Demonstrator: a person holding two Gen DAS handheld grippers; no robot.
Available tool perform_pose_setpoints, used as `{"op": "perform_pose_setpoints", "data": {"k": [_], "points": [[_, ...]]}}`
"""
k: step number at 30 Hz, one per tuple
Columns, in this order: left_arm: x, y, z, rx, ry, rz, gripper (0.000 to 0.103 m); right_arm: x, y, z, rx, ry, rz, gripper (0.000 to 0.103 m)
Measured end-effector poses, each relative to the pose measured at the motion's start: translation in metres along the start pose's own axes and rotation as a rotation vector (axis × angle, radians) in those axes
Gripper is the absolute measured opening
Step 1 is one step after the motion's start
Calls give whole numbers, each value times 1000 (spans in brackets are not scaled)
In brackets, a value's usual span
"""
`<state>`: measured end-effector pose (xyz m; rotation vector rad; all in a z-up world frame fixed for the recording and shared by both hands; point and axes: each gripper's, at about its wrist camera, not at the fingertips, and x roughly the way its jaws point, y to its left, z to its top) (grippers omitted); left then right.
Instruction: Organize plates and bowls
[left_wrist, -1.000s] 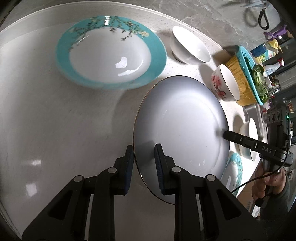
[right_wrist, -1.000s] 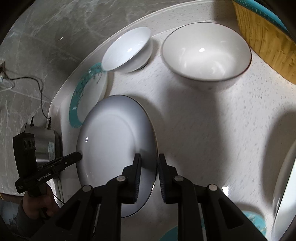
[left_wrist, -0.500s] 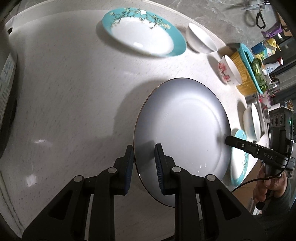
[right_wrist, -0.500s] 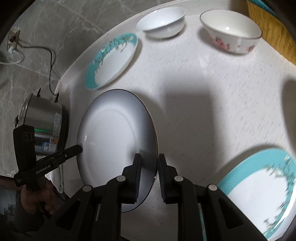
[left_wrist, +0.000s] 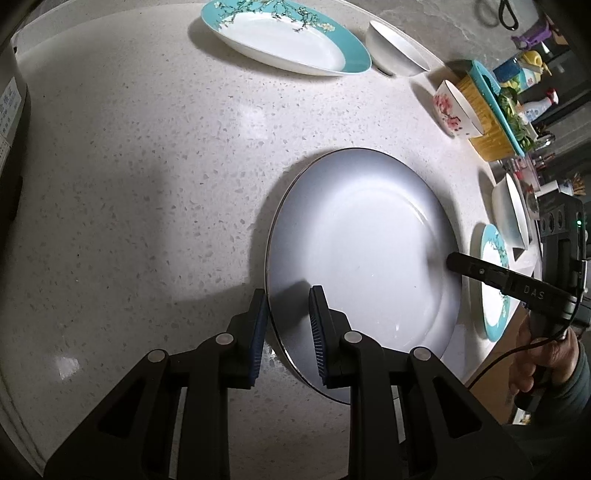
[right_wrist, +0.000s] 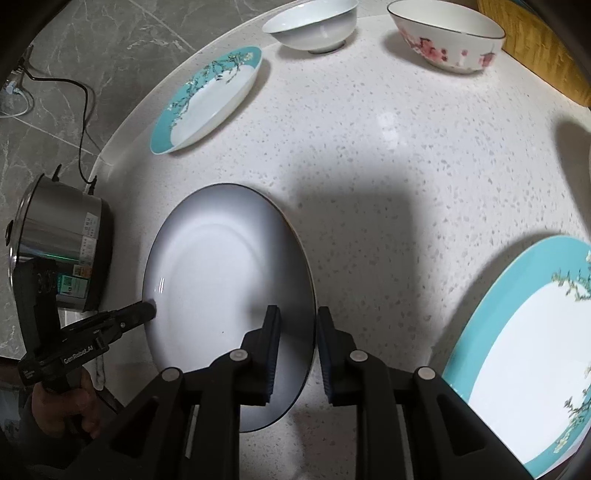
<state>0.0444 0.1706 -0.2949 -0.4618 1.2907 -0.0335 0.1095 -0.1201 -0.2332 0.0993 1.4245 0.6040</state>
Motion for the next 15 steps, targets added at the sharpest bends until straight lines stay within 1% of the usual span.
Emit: {"op": "perform_pose_setpoints", "data": {"k": [5, 8, 9, 12, 15], "points": [[-1, -4, 2, 10, -14, 3, 21, 2, 1, -4, -4, -20, -9, 24], [-1, -13, 5, 32, -28, 31, 22, 1, 3, -5, -5, -33, 1, 31], [-4, -16, 5, 42, -44, 42, 22, 2, 4, -6, -3, -36, 3, 33], [-21, -23, 10, 61, -97, 58, 22, -4, 7, -10, -3, -63, -1, 38], [-39, -40, 20, 106, -146, 64, 22, -22, 11, -12, -7, -112, -5, 41]]}}
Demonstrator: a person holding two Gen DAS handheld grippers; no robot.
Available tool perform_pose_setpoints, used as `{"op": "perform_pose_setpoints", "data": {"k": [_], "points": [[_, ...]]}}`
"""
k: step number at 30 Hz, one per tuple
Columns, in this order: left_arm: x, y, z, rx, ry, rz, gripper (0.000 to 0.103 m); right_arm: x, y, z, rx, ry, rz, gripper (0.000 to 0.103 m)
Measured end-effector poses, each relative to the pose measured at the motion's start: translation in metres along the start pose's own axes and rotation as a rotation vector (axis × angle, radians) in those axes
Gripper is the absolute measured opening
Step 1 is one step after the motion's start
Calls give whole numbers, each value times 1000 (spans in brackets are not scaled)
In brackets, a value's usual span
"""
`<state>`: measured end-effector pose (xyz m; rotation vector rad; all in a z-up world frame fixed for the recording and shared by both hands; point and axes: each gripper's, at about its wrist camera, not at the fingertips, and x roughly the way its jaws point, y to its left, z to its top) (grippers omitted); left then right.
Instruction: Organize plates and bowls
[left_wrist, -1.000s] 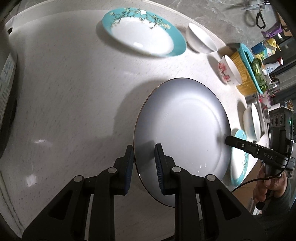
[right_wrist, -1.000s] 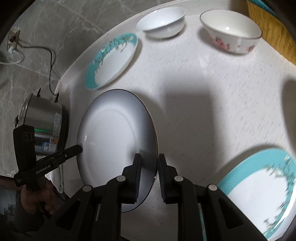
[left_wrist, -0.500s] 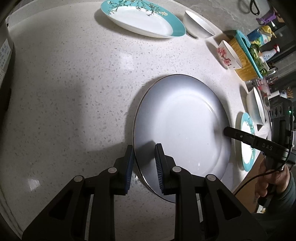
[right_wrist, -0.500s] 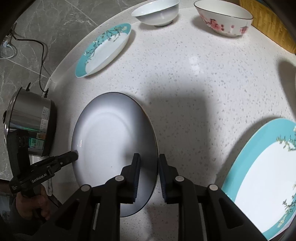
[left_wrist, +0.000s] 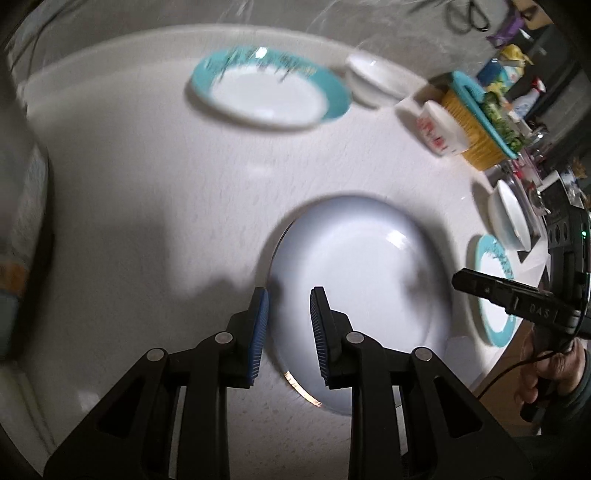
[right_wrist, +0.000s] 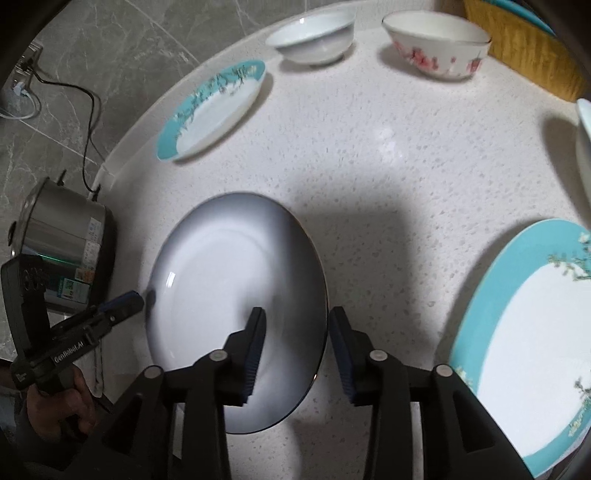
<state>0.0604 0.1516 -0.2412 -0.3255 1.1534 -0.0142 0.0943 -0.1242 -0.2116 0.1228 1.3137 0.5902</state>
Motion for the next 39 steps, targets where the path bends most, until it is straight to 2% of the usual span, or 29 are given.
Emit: {"op": "perform_pose_setpoints", "data": {"k": [1, 3, 4, 5, 7, 8, 10, 13, 16, 20, 27, 29, 35, 39], "points": [[-5, -9, 5, 24, -11, -14, 22, -9, 1, 1, -2, -19, -5, 44], [-11, -29, 13, 67, -23, -55, 31, -27, -2, 1, 10, -52, -6, 50], [-14, -42, 17, 88, -26, -87, 49, -40, -6, 1, 24, -75, -2, 52], [-16, -56, 20, 107, -29, -128, 71, -51, -10, 1, 41, -96, 5, 52], [-18, -84, 23, 127, -41, -211, 83, -81, -27, 0, 93, -158, 29, 55], [-16, -102, 24, 142, -36, -256, 83, -96, -38, -1, 118, -189, 39, 57], [-6, -136, 25, 174, -9, -281, 83, -123, -61, -4, 160, -247, 44, 64], [16, -186, 25, 208, 43, -327, 83, -153, -103, -10, 213, -292, 49, 68], [47, -228, 24, 240, 110, -301, 83, -164, -151, -17, 266, -282, 60, 68], [87, -263, 23, 220, 187, -243, 83, -158, -209, -34, 318, -232, 87, 68], [123, -285, 7, 163, 296, -243, 83, -138, -274, -46, 360, -160, 194, 69], [130, -291, 1, 160, 312, -220, 83, -135, -281, -47, 350, -146, 215, 68], [140, -276, -7, 101, 328, -179, 83, -123, -280, -46, 298, -93, 292, 67], [141, -273, -8, 85, 304, -195, 83, -116, -279, -48, 295, -77, 312, 65]]}}
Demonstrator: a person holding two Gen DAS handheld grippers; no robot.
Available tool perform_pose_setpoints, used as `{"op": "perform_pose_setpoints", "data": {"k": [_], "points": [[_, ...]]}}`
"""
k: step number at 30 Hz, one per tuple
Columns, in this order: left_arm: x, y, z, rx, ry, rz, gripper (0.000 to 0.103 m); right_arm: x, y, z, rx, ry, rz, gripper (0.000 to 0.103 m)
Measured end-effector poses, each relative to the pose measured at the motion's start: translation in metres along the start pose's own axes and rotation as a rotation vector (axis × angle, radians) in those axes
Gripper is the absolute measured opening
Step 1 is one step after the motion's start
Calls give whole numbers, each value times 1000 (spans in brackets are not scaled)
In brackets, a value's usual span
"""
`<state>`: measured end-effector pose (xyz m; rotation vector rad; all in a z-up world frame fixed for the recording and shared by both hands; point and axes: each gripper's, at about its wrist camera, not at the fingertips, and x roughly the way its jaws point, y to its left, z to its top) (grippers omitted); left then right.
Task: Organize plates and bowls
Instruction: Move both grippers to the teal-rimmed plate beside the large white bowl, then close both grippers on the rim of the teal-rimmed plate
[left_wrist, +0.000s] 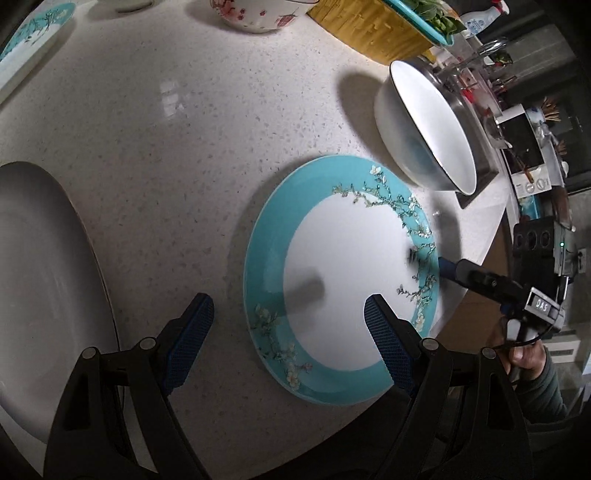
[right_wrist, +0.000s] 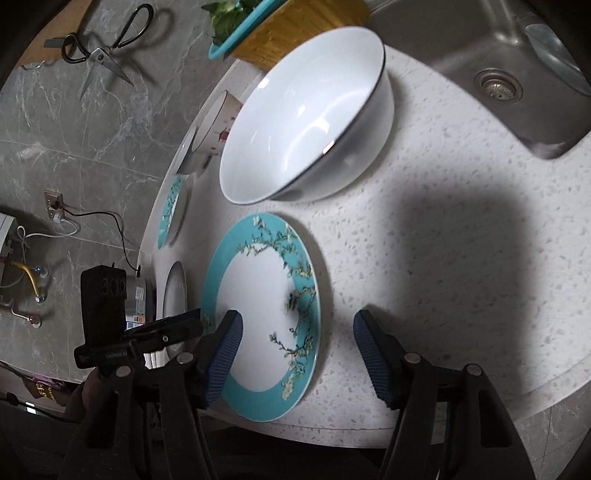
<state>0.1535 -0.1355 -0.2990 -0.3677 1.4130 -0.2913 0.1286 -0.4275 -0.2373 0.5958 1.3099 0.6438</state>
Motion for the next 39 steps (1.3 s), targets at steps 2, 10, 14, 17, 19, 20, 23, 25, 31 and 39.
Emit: {"op": "perform_pose_setpoints", "data": {"k": [2, 10, 14, 17, 19, 20, 23, 25, 31, 39], "points": [[2, -3, 0, 9, -4, -17, 81, 1, 1, -2, -2, 5, 9, 64], [11, -11, -3, 35, 0, -25, 50, 6, 2, -2, -6, 26, 9, 52], [10, -12, -4, 52, -2, 19, 41, 12, 6, 0, -8, 41, -19, 43], [10, -18, -4, 81, -11, 52, 41, 12, 4, 1, -8, 40, -47, 34], [8, -17, -3, 91, -19, 65, 35, 13, 0, 1, -8, 48, -85, 14], [7, -15, -2, 92, -21, 80, 28, 12, -1, 2, -8, 49, -89, 13], [7, -15, -1, 90, -24, 92, 25, 11, 0, 3, -19, 51, -111, 12], [8, -16, -2, 100, -25, 105, 23, 12, 3, 3, -27, 50, -130, 12], [6, -17, -3, 111, -35, 133, 17, 11, 7, 1, -45, 46, -168, 12], [-12, -16, -4, 122, -75, 141, 17, 7, 18, -1, -67, 44, -177, 12]]}}
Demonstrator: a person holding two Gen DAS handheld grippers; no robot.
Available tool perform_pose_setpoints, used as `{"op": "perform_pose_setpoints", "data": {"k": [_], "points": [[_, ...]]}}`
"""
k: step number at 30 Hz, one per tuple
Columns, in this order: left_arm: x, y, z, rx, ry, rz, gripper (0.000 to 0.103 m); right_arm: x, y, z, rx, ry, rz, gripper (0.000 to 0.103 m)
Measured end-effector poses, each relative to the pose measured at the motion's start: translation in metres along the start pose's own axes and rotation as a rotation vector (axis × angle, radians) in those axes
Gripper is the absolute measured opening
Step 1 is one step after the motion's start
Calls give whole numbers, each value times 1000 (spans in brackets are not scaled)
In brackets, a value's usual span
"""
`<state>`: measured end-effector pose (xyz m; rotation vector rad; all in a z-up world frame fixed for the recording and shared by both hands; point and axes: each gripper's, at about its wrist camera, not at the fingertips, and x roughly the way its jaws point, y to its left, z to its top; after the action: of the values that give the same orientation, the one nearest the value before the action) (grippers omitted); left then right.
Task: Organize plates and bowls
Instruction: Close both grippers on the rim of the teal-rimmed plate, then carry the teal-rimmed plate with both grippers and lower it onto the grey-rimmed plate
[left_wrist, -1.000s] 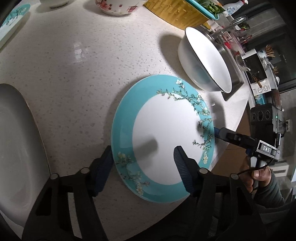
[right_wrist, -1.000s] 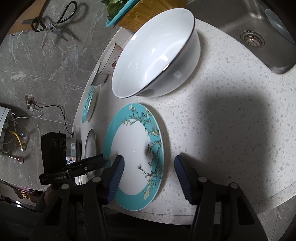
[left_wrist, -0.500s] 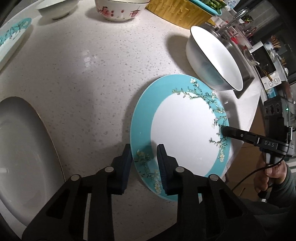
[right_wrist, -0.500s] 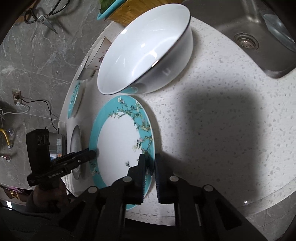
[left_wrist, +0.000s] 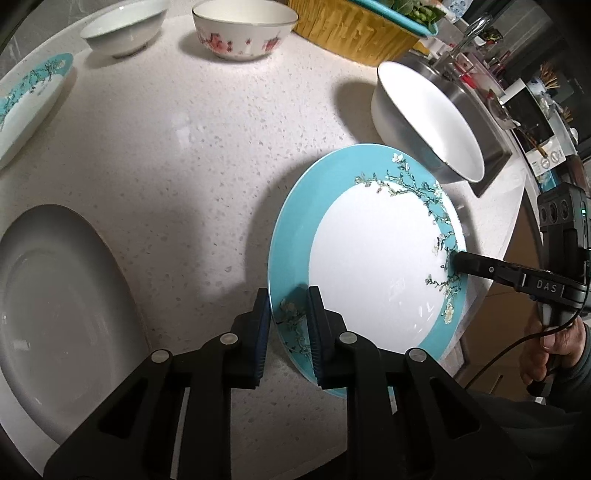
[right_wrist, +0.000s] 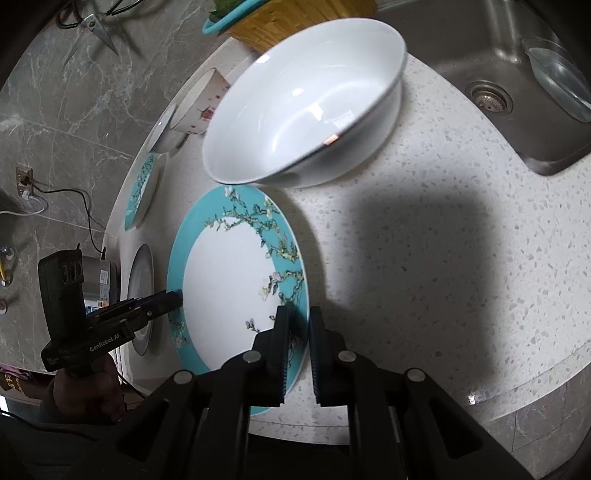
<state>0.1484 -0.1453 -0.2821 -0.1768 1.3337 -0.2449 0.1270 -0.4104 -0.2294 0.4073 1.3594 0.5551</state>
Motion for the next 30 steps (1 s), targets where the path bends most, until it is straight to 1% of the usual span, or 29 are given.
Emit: {"op": "perform_pose_setpoints", "data": {"k": [4, 7, 11, 15, 20, 24, 27, 30], "points": [[-17, 5, -3, -3, -28, 11, 17, -4, 12, 2, -23, 1, 2, 12], [-32, 17, -9, -25, -44, 21, 17, -4, 27, 3, -50, 3, 7, 12], [-57, 40, -20, -71, -71, 38, 17, 3, 54, 8, -92, 17, 23, 12], [-83, 75, -39, -139, -94, 66, 17, 17, 84, 12, -142, 46, 46, 12], [-113, 129, -69, -238, -115, 114, 17, 52, 134, 12, -219, 108, 70, 12], [-127, 170, -89, -303, -128, 148, 17, 86, 171, 8, -280, 167, 83, 12], [-132, 199, -102, -341, -127, 166, 18, 107, 192, 5, -310, 198, 84, 12], [-128, 222, -112, -366, -116, 174, 18, 131, 210, 5, -326, 228, 77, 12]]}}
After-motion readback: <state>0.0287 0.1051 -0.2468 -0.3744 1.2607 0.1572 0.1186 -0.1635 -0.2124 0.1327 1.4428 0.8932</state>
